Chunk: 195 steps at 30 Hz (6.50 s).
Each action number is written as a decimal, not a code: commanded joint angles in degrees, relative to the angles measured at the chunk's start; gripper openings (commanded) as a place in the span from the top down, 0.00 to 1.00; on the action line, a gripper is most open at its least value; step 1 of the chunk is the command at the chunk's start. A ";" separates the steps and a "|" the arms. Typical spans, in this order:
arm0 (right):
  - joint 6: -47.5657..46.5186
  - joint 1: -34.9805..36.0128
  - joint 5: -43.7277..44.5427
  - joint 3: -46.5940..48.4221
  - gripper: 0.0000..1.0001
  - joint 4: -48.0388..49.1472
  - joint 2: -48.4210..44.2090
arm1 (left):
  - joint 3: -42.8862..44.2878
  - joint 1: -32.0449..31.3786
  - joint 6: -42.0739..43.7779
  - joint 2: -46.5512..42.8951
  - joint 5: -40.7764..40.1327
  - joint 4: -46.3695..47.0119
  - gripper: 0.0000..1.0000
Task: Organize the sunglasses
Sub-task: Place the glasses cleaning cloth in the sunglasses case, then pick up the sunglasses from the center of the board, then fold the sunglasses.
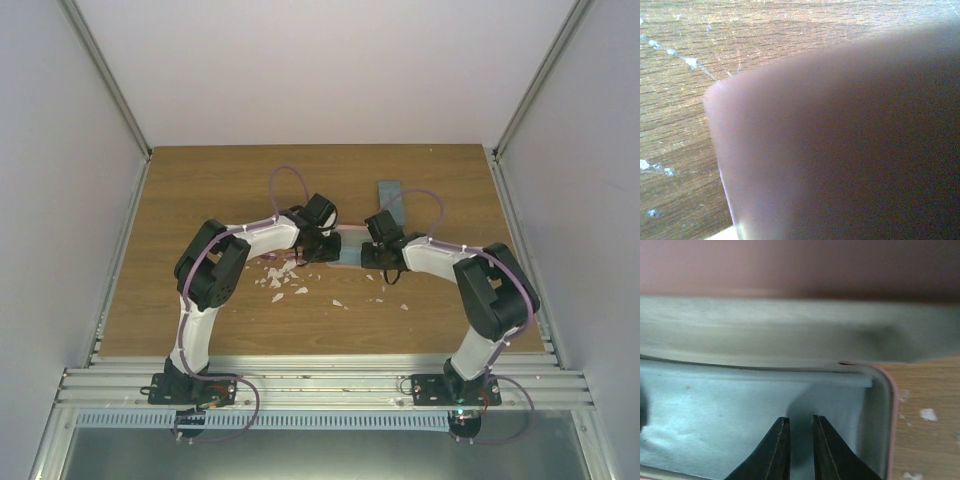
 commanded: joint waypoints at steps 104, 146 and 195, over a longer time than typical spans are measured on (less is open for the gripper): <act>-7.08 -0.22 -13.63 -3.33 0.57 2.57 -27.69 | -30.42 11.75 -19.99 -36.59 -12.46 21.96 1.00; 1.15 -0.47 -30.72 -3.17 0.84 18.66 -33.54 | -22.95 11.47 4.33 -41.76 31.17 31.53 1.00; 6.85 -3.70 -15.69 -19.33 0.77 -2.48 -33.00 | -5.70 -5.87 39.95 -24.36 -3.50 3.38 1.00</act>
